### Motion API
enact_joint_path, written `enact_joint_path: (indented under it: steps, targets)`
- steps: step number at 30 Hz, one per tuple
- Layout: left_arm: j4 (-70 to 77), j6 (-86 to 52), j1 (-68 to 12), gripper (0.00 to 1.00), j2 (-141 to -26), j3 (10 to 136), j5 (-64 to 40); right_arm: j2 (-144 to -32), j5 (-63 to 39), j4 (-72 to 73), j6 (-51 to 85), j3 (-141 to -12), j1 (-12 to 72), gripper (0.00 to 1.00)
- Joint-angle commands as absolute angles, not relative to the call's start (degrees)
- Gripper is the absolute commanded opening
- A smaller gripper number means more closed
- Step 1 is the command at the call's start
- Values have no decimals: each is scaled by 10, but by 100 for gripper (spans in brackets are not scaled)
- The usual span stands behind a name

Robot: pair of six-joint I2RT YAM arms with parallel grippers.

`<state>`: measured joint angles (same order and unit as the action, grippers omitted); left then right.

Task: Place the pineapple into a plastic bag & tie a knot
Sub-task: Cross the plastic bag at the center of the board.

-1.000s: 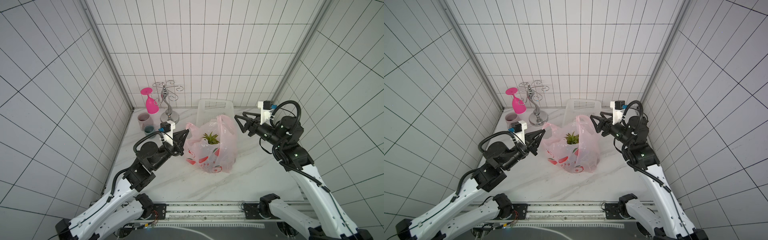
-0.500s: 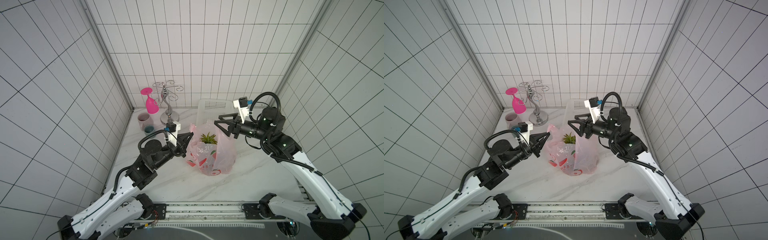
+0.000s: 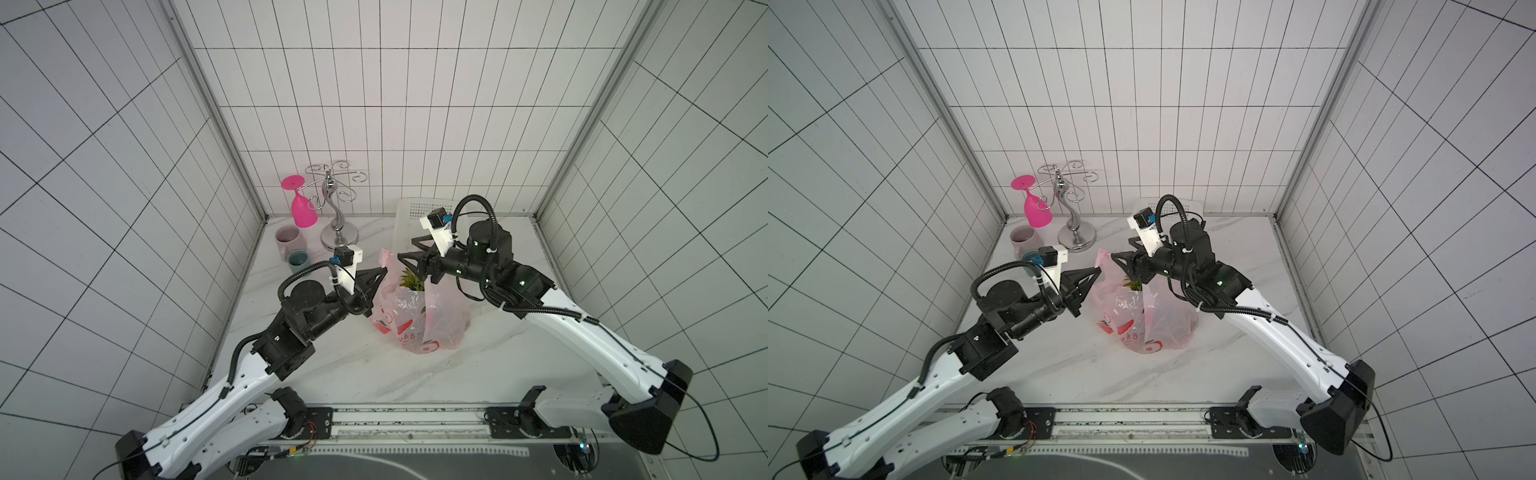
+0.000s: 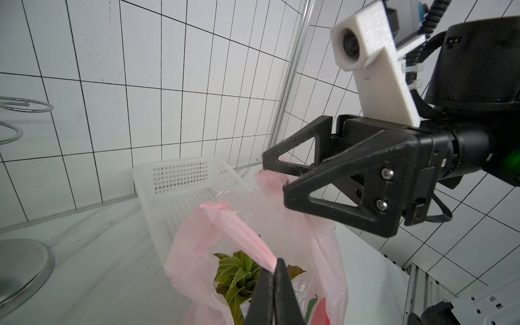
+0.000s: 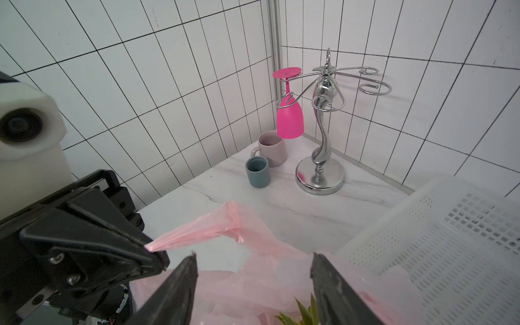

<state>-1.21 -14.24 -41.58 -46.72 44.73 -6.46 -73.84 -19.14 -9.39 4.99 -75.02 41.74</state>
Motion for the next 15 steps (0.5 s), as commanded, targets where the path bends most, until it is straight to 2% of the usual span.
enact_joint_path:
  steps: [1,7,15]
  targets:
    - [-18,-129,-418,0,-460,431,-54,-755,-234,-66,79,-788,422,71]
    - [2,-116,-417,0,-479,411,-39,-799,-277,-96,171,-833,423,72]
    - [32,-119,-418,0,-493,396,-44,-827,-254,-123,190,-827,423,75]
